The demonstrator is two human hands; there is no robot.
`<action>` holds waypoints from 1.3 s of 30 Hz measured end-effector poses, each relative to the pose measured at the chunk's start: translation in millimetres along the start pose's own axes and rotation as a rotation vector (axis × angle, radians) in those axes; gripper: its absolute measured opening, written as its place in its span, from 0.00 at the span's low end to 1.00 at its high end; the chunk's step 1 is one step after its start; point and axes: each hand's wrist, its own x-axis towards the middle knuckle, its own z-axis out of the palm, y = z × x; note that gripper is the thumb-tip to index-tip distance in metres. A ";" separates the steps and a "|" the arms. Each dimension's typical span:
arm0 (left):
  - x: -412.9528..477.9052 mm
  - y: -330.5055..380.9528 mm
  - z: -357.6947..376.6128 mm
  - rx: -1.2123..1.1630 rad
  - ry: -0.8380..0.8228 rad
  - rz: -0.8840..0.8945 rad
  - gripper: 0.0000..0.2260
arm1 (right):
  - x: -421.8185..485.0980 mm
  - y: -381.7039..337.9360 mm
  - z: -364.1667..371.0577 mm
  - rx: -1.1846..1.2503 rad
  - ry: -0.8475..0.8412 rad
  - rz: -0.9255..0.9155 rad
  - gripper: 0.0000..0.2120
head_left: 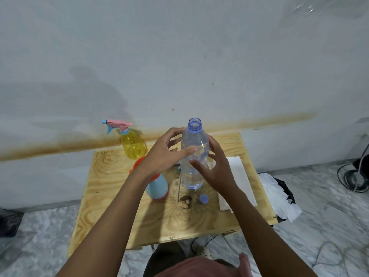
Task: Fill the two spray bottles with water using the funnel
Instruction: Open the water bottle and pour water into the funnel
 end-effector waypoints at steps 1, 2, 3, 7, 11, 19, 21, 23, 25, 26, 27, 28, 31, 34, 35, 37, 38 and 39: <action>0.2 1.9 -3.6 0.012 -0.012 -0.008 0.25 | 2.5 0.1 4.8 0.016 0.020 -0.025 0.35; 0.3 3.8 -6.4 0.018 -0.026 -0.013 0.24 | 4.3 0.0 8.7 0.025 0.044 -0.042 0.35; -0.1 6.0 -8.5 0.016 -0.042 -0.012 0.22 | 5.8 1.3 11.9 0.031 0.065 -0.049 0.35; -1.2 10.6 -11.7 0.019 -0.062 -0.004 0.22 | 11.3 10.2 18.9 0.035 0.060 -0.071 0.40; 0.5 10.6 -11.5 -0.012 -0.046 -0.025 0.21 | 15.4 13.5 24.8 0.051 0.094 -0.082 0.38; 6.4 13.1 -10.8 0.021 0.001 -0.043 0.22 | 26.8 10.1 33.4 0.054 0.141 -0.023 0.32; 7.9 14.0 -10.9 0.030 0.014 -0.045 0.22 | 30.9 10.9 34.0 0.048 0.145 -0.033 0.32; 9.1 16.9 -11.4 0.015 0.034 -0.051 0.22 | 35.9 8.8 34.0 0.032 0.151 -0.053 0.32; 9.3 22.7 -13.0 -0.001 0.058 -0.031 0.20 | 41.2 3.0 32.4 0.007 0.153 -0.073 0.33; 9.3 26.1 -14.4 0.002 0.068 -0.012 0.19 | 44.1 -0.6 31.0 -0.007 0.155 -0.089 0.34; 9.1 29.4 -16.3 0.005 0.076 0.005 0.19 | 47.2 -5.1 29.2 -0.018 0.157 -0.108 0.35; 8.3 33.0 -18.6 0.001 0.081 0.019 0.19 | 50.3 -9.3 27.2 -0.027 0.158 -0.125 0.35; 3.1 42.5 -27.6 -0.062 0.095 0.037 0.23 | 58.5 -23.7 19.9 -0.045 0.138 -0.184 0.37; -6.8 44.5 -41.7 -0.021 0.173 0.047 0.23 | 62.9 -38.1 11.4 -0.048 0.092 -0.222 0.37; -10.8 40.6 -47.5 0.008 0.217 0.037 0.22 | 62.9 -43.0 8.8 -0.040 0.073 -0.226 0.37; -18.8 23.6 -60.0 0.095 0.316 -0.015 0.21 | 61.0 -51.3 3.9 -0.016 0.029 -0.222 0.37; -23.2 11.1 -66.1 0.154 0.354 -0.065 0.20 | 60.0 -54.5 1.8 -0.010 0.000 -0.209 0.37; -27.9 -2.5 -71.1 0.216 0.382 -0.129 0.20 | 58.5 -57.4 -0.2 -0.005 -0.037 -0.189 0.37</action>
